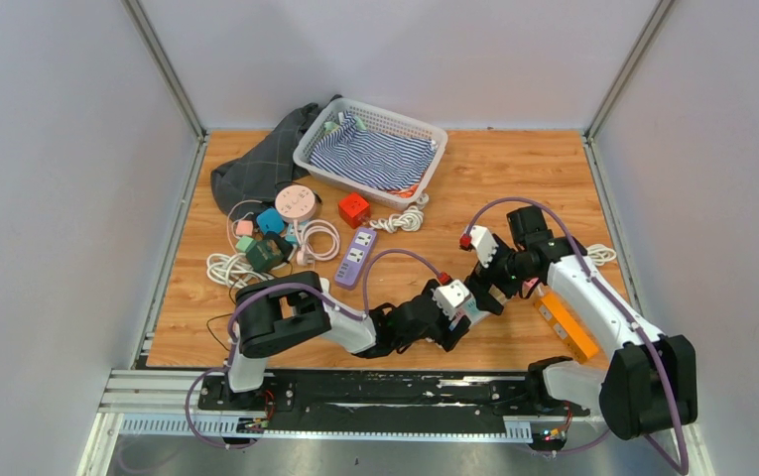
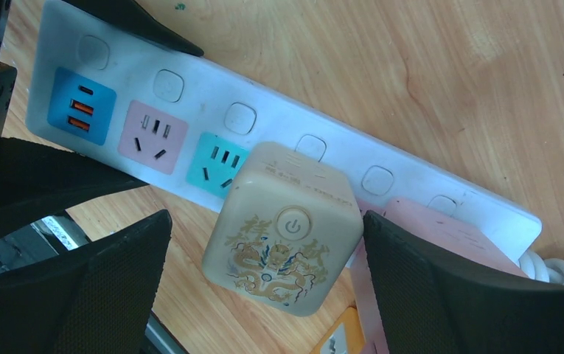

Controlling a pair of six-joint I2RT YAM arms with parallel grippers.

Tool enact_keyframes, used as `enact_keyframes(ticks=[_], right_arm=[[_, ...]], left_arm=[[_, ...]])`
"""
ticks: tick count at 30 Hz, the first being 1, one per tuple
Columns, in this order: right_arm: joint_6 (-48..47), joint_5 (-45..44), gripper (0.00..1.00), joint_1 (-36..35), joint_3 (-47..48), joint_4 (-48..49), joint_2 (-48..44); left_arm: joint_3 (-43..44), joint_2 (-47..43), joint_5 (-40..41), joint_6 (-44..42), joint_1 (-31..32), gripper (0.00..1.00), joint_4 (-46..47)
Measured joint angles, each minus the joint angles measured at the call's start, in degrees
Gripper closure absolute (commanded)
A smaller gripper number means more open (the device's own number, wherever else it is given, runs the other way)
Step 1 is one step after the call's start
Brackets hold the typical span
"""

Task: Pull the plug off the socket
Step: Remove the plug from the socket.

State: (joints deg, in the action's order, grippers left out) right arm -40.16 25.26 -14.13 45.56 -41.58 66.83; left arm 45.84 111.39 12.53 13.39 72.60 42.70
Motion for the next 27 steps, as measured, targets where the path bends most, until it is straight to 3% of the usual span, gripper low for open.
enact_keyframes(ticks=[4,9,14,18,27], right_arm=[[-0.2,0.1,0.0,0.0,0.0,0.0,0.0],[-0.6,0.6,0.15,0.0,0.0,-0.2,0.0],[-1.3,-0.8,0.71,-0.1,0.1,0.5,0.1],[4.4,-1.2,0.98,0.0,0.9,2.2,1.1],[4.1,-1.2,1.0,-0.6,0.8,2.0,0.6]], left_arm=[[-0.1,0.0,-0.1,-0.1,0.0,1.0,0.1],[-0.1,0.0,-0.1,-0.1,0.0,1.0,0.1],[-0.1,0.0,-0.3,-0.2,0.0,1.0,0.0],[-0.1,0.0,0.8,0.6,0.3,1.0,0.0],[-0.1,0.0,0.8,1.0,0.2,1.0,0.0]])
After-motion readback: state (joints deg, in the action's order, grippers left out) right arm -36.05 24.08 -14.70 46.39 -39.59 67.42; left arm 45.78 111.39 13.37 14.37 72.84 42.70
